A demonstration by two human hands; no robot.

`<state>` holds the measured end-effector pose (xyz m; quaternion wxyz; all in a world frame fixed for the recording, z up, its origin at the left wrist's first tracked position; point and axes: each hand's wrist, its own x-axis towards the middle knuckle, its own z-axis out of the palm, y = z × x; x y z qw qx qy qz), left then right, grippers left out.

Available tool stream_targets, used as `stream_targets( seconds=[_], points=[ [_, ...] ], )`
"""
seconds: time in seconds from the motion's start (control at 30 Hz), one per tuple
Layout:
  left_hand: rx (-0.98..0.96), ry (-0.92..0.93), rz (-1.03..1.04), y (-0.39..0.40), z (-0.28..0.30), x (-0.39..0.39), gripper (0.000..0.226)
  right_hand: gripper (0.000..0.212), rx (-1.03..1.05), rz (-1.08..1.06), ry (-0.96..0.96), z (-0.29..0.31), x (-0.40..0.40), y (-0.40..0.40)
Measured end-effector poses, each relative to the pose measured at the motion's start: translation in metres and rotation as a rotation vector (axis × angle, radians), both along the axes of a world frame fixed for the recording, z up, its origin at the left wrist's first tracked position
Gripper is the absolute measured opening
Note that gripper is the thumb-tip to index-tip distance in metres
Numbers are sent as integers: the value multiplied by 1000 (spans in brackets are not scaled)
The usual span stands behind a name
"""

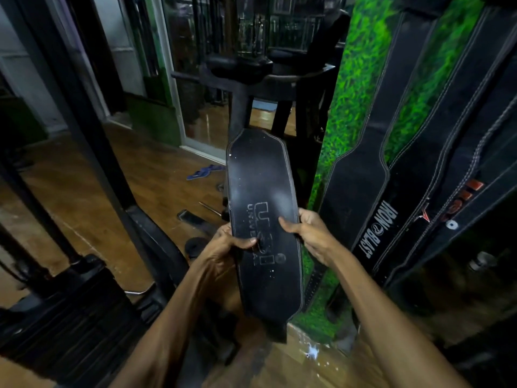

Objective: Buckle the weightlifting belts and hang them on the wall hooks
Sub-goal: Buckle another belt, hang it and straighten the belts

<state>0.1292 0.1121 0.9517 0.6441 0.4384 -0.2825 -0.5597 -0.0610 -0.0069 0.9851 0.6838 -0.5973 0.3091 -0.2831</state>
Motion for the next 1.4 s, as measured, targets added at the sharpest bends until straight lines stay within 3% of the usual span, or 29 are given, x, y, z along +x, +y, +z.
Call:
stream_targets(
  seconds=[0.1, 0.2, 0.3, 0.47, 0.6, 0.73, 0.93, 1.17, 1.2, 1.3, 1.4],
  points=[
    [-2, -17, -1, -3, 18, 11, 46, 33, -71, -58, 65, -22, 1, 7],
    [-66, -225, 94, -10, 49, 25, 34, 31, -43, -52, 124, -47, -1, 23],
    [-81, -364, 30, 0, 48, 17, 26, 32, 2, -33, 93, -41, -3, 29],
    [-41, -454, 20, 3, 28, -12, 49, 65, -47, -130, -67, 13, -2, 14],
    [-33, -355, -11, 3, 40, -10, 46, 43, -92, -158, -117, 17, -5, 20],
    [-33, -256, 80, -1, 76, -7, 84, 43, -123, -67, -38, -4, -3, 33],
    [-81, -281, 146, 1, 65, -17, 29, 34, -175, 8, 38, -4, -10, 32],
    [-182, -333, 93, 8, 56, -43, 31, 72, 181, -3, -68, 32, -8, 23],
    [-202, -362, 77, 8, 55, -45, 31, 68, 224, -19, -92, 35, -6, 22],
    [-197, -391, 71, 5, 52, -46, 33, 22, 186, -9, -127, 46, -1, 18],
    [-199, -439, 51, 6, 49, -38, 19, 28, 70, 23, -165, 51, -4, 18]
  ],
)
